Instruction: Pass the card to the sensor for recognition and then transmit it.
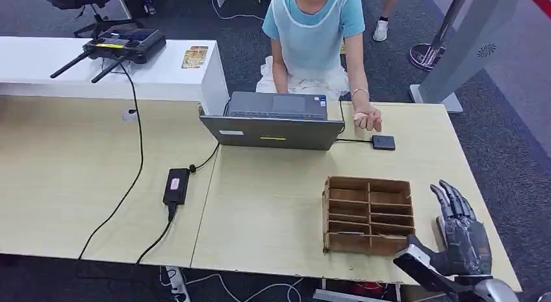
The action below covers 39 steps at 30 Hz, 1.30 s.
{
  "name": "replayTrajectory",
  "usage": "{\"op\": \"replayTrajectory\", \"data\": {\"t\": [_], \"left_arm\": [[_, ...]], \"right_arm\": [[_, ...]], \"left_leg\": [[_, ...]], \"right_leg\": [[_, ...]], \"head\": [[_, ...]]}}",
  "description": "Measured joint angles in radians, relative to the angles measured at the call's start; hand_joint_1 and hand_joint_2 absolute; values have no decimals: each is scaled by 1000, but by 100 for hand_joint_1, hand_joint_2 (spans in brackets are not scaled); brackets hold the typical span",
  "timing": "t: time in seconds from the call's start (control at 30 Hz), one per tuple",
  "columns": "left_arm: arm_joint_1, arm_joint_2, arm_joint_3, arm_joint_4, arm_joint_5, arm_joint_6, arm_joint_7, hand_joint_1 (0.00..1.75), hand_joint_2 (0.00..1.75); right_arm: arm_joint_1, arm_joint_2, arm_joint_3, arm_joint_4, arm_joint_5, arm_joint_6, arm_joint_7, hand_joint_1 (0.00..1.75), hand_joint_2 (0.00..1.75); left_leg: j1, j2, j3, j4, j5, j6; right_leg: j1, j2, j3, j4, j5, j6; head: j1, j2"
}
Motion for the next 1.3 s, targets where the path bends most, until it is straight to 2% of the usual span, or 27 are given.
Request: {"op": "replayTrajectory", "data": {"t": [0.1,0.23,0.3,0.7,0.8,0.97,1.1,1.3], "left_arm": [[-1,0,-10,0,0,0,0,0,0],[-4,0,-26,0,0,-4,-2,0,0],[-5,0,-36,0,0,-5,-4,0,0],[-10,1,-60,0,0,-6,-13,0,0],[-13,1,-70,0,0,-15,-26,0,0],[-17,2,-93,0,0,-19,-43,0,0],[-24,2,-121,0,0,-27,-61,0,0],[-29,2,-147,0,2,-32,-72,0,0]], "right_arm": [[0,0,4,1,22,-13,11,0,175],[7,-11,9,-13,140,-39,98,0,175],[11,-20,10,-23,162,-41,116,0,175],[10,-37,11,-42,170,-48,124,0,175],[-23,-44,17,-41,207,-45,126,0,175],[-83,-53,22,-31,336,-58,169,0,175],[-177,-61,62,-4,432,-82,201,0,175],[-280,-80,118,30,454,-82,220,0,175]], "left_leg": [[0,0,0,0,0,0],[0,0,0,0,0,0],[0,0,0,0,0,0],[0,0,0,0,0,0],[0,1,0,0,0,0],[0,0,0,0,0,0],[0,1,1,0,0,0],[0,-1,1,0,1,0]], "right_leg": [[0,0,0,0,0,0],[0,0,0,0,0,0],[0,0,0,0,0,0],[0,0,0,0,0,0],[0,1,0,0,0,0],[0,0,1,0,0,0],[0,1,1,0,0,0],[0,-1,1,0,0,0]], "head": [[0,0],[0,0],[0,0],[0,0],[0,0],[0,0],[0,0],[0,0]]}}
